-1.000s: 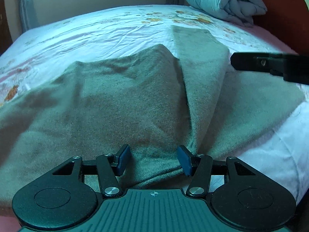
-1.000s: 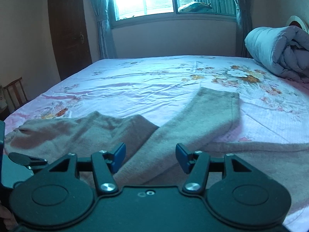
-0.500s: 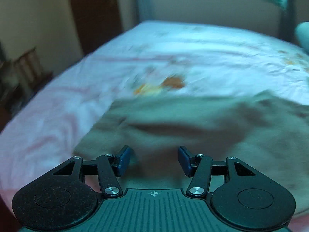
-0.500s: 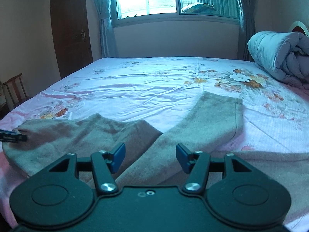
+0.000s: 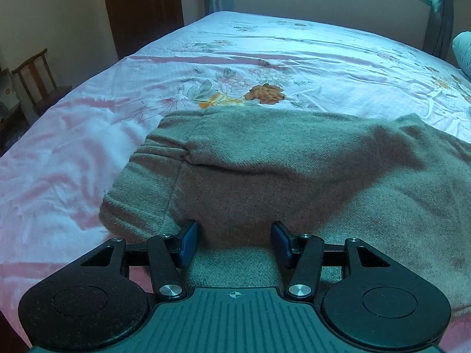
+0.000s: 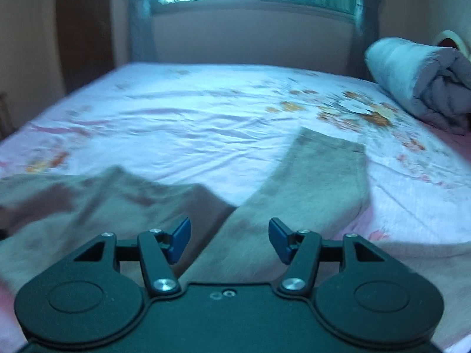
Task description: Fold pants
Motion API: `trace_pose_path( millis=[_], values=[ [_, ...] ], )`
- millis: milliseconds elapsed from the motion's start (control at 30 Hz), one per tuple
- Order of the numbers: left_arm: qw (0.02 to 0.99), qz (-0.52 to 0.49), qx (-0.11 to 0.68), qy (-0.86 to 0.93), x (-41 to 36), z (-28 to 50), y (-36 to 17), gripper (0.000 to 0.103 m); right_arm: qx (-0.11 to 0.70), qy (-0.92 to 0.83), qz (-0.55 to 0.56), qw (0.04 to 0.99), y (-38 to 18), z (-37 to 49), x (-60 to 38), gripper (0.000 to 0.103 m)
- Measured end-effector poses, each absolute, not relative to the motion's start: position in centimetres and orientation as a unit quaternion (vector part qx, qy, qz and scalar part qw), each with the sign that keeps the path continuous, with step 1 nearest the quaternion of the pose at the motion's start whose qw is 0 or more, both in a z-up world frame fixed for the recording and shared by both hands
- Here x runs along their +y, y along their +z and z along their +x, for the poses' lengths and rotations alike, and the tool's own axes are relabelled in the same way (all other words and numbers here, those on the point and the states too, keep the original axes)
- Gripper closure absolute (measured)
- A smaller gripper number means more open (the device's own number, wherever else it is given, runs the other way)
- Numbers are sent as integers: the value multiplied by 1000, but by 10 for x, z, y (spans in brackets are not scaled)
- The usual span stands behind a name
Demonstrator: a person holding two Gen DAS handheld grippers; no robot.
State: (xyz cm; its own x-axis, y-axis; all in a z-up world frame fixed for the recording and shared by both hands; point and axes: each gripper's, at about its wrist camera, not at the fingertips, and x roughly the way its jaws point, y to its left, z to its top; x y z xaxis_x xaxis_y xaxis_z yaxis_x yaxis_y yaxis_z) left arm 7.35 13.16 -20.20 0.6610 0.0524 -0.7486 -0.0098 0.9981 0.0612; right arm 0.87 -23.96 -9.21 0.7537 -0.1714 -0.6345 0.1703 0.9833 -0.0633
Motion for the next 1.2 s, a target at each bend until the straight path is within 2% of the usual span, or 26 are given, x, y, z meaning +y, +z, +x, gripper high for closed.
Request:
trace_pose_path(
  millis=[200, 367, 467, 500, 533, 567, 733, 1000, 1200],
  values=[
    [913, 18, 408, 10, 134, 71, -201, 49, 395, -167, 29, 903, -100, 83, -257, 51],
    [915, 13, 403, 3, 137, 70, -202, 48, 498, -258, 50, 826, -127, 139, -273, 50],
    [916, 11, 401, -2, 139, 69, -203, 48, 531, -272, 48, 801, -143, 151, -270, 52],
    [917, 11, 400, -3, 139, 69, -203, 48, 532, -271, 38, 801, -146, 152, -265, 55],
    [917, 11, 399, -4, 139, 68, -203, 48, 531, -256, 38, 807, -147, 152, -263, 90],
    [917, 10, 398, -4, 140, 68, -203, 48, 531, -243, 43, 811, -148, 151, -262, 103],
    [918, 6, 397, -9, 141, 67, -203, 48, 493, -254, 99, 826, -128, 131, -276, 103],
    [916, 13, 400, -10, 140, 69, -203, 48, 353, -256, 176, 883, -58, 27, -301, 103],
    [915, 29, 402, -12, 137, 70, -203, 48, 300, -291, 225, 880, -63, -63, -328, 103]
  ],
)
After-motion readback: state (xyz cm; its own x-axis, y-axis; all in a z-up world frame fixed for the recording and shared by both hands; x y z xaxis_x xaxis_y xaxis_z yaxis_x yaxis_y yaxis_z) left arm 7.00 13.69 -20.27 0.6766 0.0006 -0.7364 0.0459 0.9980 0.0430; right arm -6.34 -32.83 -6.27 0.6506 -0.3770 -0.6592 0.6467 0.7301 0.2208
